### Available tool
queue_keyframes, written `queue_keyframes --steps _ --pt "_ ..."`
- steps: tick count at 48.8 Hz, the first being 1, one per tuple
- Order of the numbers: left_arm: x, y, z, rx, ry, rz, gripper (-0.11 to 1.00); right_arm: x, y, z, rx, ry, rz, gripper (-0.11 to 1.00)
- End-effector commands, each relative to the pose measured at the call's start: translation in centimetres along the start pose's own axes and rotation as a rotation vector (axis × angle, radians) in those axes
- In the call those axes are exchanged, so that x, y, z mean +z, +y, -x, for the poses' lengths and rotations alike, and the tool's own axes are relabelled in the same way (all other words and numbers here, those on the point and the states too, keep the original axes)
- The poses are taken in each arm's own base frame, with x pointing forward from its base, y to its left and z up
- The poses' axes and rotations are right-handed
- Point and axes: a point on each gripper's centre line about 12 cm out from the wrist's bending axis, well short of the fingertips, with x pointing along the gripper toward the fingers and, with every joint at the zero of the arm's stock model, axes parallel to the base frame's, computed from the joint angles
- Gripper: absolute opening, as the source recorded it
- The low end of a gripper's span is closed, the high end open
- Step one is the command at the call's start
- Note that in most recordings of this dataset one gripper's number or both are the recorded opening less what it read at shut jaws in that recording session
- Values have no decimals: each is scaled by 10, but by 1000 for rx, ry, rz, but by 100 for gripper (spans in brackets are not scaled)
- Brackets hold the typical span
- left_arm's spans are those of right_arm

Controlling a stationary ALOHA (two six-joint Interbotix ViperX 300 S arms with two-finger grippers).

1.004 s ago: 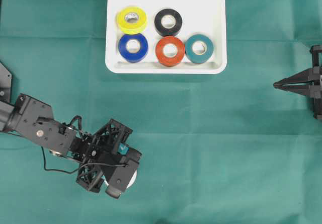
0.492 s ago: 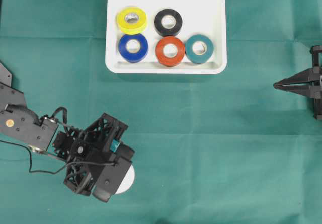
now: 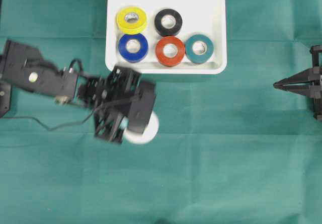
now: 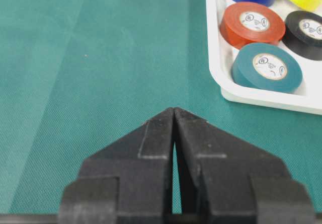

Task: Put the tape into the white case with the left arm.
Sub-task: 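Lift the white tape and carry it into the tray's upper right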

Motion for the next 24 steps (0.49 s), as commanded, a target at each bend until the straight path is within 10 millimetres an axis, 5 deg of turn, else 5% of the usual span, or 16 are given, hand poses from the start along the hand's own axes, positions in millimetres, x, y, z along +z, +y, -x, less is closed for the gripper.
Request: queue_keyframes --steps 1,24 --pt "15 29 5 53 -53 29 27 5 0 -1 -1 -14 -2 -9" --pt "26 148 -21 226 -46 44 27 5 0 -1 -1 -17 -2 -9"
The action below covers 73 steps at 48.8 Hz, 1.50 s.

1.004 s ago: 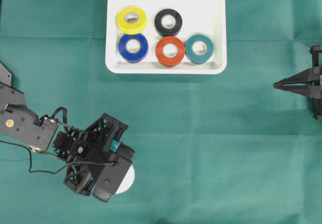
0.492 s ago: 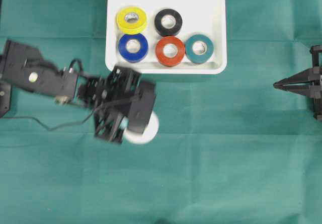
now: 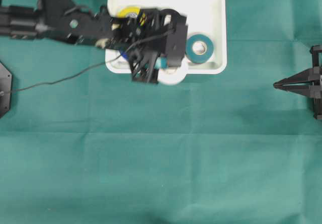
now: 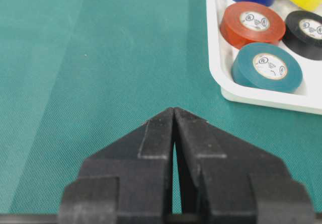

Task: Put the tape into the white case with the left arm.
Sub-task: 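Lift the white tape and carry it into the tray's upper right, then release the white tape and pull the left gripper back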

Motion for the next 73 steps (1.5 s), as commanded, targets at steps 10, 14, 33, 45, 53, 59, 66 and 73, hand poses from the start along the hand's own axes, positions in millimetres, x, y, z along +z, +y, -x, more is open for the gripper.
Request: queue_keyframes --steps 10,14,33,45,53,59,66,73 --pt "16 62 -8 100 -47 34 27 5 0 -1 -1 -15 -2 -9" --pt "14 75 -13 116 -42 47 27 5 0 -1 -1 -18 -2 -9" --pt "14 84 -19 125 -37 67 27 5 0 -1 -1 -17 -2 -9" --pt "9 81 -16 116 -19 72 64 5 0 -1 -1 -15 -2 -9" --pt "7 79 -9 117 -21 71 88 5 0 -1 -1 -17 -2 -9" --pt "3 76 -1 116 -22 71 87 5 0 -1 -1 -17 -2 -9" --pt "-4 68 11 108 -17 79 87 5 0 -1 -1 -15 -2 -9" --pt "-8 50 30 101 -48 98 87 5 0 -1 -1 -17 -2 -9"
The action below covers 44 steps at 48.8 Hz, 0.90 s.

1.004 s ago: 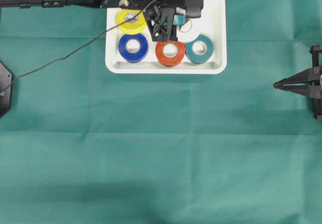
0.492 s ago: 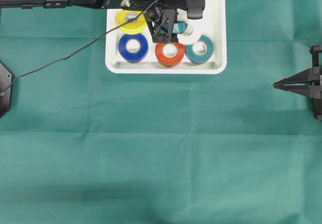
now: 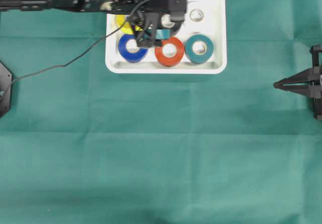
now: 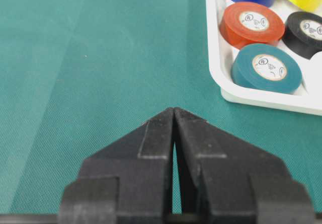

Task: Put the tape into the white case with the left arm.
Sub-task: 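Release the white tape and pull the left gripper back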

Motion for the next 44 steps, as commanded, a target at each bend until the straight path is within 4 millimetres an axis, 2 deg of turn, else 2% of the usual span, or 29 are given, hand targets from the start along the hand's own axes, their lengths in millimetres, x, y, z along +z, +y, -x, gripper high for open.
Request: queue_keyframes --steps 1,9,23,34,44 --pt "13 -8 28 8 -78 1 87 5 0 -1 -1 -17 -2 -9" --pt "5 -31 50 -9 -137 6 86 5 0 -1 -1 -15 -2 -9" --pt "-23 -69 88 -62 -196 52 86 5 0 -1 -1 -15 -2 -9" --pt "-47 -84 115 -83 -246 92 86 5 0 -1 -1 -17 -2 -9" --pt "-65 -88 136 -82 -298 105 86 5 0 -1 -1 -17 -2 -9"
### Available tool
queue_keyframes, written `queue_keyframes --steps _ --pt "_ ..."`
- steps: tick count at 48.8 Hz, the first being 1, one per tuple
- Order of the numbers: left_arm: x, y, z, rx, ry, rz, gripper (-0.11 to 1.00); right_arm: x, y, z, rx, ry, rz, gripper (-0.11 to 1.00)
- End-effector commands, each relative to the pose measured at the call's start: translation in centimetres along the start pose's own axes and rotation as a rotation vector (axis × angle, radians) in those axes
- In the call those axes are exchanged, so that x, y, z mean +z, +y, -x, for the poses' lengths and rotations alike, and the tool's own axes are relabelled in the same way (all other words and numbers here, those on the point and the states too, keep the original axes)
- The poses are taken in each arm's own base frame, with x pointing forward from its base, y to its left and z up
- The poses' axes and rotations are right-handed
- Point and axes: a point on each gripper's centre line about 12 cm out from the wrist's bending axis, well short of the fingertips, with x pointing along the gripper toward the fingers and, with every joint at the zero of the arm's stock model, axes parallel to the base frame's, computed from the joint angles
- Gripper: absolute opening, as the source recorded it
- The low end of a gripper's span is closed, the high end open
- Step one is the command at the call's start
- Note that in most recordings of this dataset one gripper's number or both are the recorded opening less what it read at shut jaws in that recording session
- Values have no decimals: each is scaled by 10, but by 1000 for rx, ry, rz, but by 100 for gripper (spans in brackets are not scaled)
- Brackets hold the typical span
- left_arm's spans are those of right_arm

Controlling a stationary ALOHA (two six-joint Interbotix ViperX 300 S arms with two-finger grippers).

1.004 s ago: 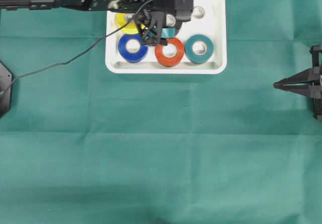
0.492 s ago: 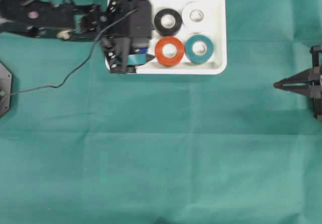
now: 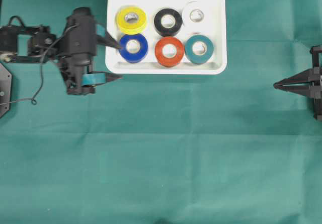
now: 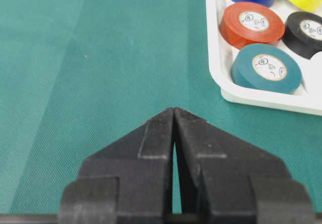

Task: Put the tape into the white case with the left arm.
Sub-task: 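Release the white tape and pull the left gripper back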

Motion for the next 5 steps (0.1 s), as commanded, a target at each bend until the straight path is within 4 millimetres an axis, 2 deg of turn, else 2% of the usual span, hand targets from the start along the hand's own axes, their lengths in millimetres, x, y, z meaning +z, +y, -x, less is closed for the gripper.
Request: queue_keyframes --steps 1,5 --pt "5 0 16 6 -67 0 86 5 0 -1 -1 -15 -2 -9" --pt "0 -1 27 10 -99 1 86 5 0 -1 -1 -15 -2 -9"
